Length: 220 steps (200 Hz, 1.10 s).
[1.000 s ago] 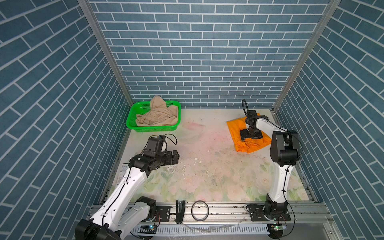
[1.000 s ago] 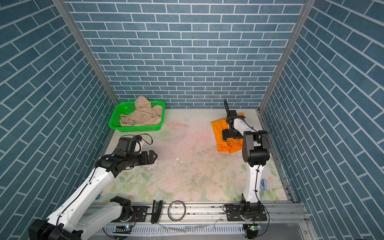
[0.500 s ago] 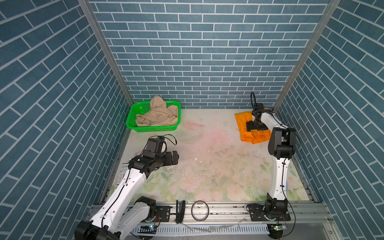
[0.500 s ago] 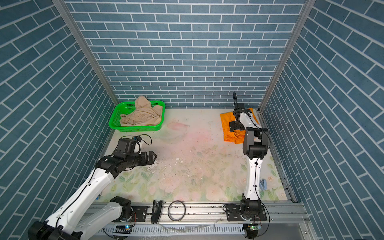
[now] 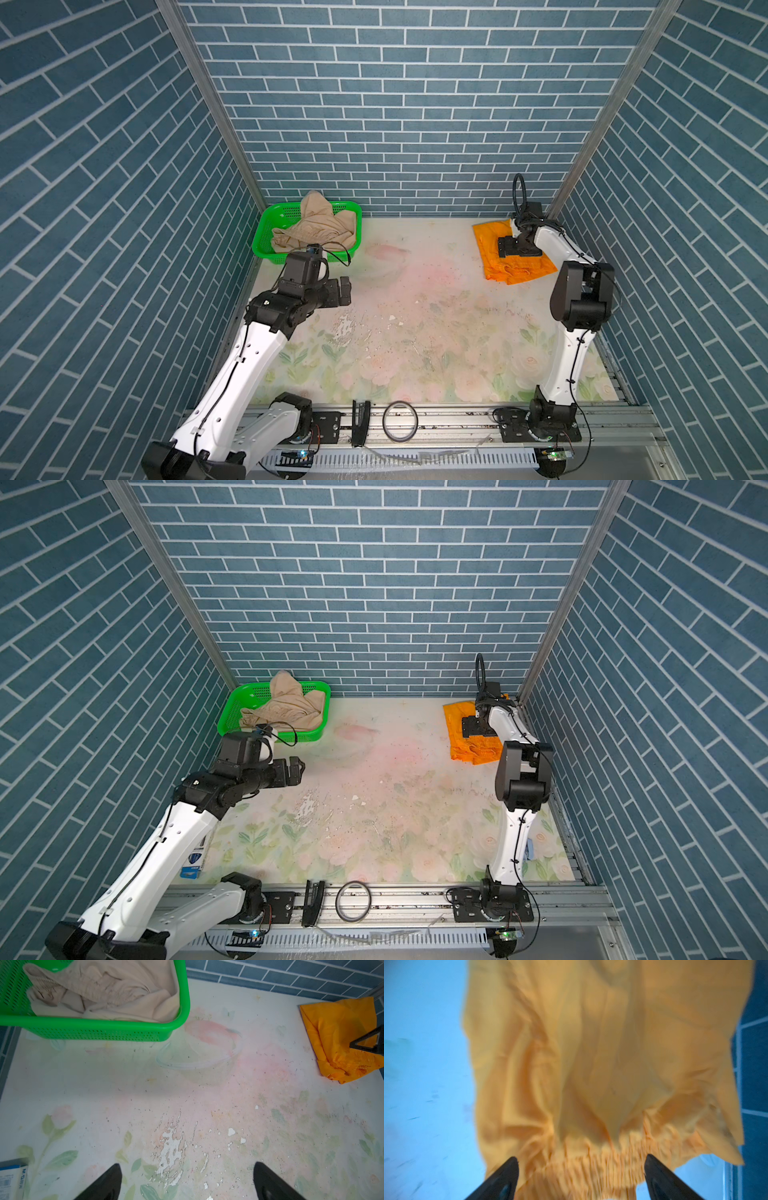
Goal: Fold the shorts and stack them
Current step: 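Reach the left gripper into the green basket while the right gripper withdraws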
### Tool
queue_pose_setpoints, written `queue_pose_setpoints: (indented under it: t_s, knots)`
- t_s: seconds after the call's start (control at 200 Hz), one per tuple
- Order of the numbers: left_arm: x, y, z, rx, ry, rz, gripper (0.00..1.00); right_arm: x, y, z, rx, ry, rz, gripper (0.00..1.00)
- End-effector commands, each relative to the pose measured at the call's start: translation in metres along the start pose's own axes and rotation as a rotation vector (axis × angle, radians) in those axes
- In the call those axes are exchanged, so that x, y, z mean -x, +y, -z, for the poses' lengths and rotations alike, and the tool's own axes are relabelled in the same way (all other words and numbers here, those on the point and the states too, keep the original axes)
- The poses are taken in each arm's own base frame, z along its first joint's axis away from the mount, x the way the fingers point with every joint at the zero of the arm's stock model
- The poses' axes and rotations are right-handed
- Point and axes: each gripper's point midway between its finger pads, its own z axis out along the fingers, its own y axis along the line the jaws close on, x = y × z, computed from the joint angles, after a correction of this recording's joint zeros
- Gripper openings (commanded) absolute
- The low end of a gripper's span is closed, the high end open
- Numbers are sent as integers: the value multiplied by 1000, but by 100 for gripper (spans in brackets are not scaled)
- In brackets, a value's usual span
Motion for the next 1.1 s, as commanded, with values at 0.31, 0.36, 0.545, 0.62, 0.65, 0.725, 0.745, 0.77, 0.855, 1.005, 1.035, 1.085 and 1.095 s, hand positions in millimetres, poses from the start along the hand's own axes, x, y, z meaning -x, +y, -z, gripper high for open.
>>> queue_pose_setpoints:
  t_s: [0.31, 0.36, 0.545, 0.62, 0.65, 0.725, 0.745, 0.77, 0.855, 1.005, 1.035, 1.085, 1.095]
  knots:
    - [96, 23, -9, 201, -92, -96, 100, -38, 166, 188, 590, -442, 125, 94]
    - [106, 26, -18, 217, -98, -93, 100, -58, 192, 200, 676, -452, 174, 94]
    - [137, 32, -59, 254, -116, -169, 100, -112, 242, 216, 829, -471, 253, 94]
    - [145, 41, -74, 274, -110, -152, 100, -127, 249, 211, 851, -439, 265, 93]
    - [148, 43, -80, 270, -114, -146, 100, -133, 252, 209, 859, -423, 276, 93]
    - [155, 49, -91, 264, -128, -142, 100, -143, 252, 204, 856, -405, 282, 93]
    - [156, 51, -95, 266, -131, -145, 100, -145, 252, 202, 852, -400, 279, 93]
    - [158, 54, -99, 267, -132, -152, 100, -147, 252, 201, 850, -393, 277, 93]
    - [162, 65, -116, 282, -118, -166, 100, -155, 252, 196, 852, -365, 277, 93]
    - [162, 81, -155, 279, -68, -157, 100, -167, 253, 181, 851, -333, 276, 93]
    - [161, 82, -164, 261, -59, -158, 100, -167, 253, 179, 849, -327, 276, 93]
    - [159, 85, -180, 245, -32, -160, 100, -168, 253, 175, 838, -318, 274, 93]
    - [160, 85, -183, 242, -28, -160, 100, -168, 253, 174, 836, -317, 273, 92]
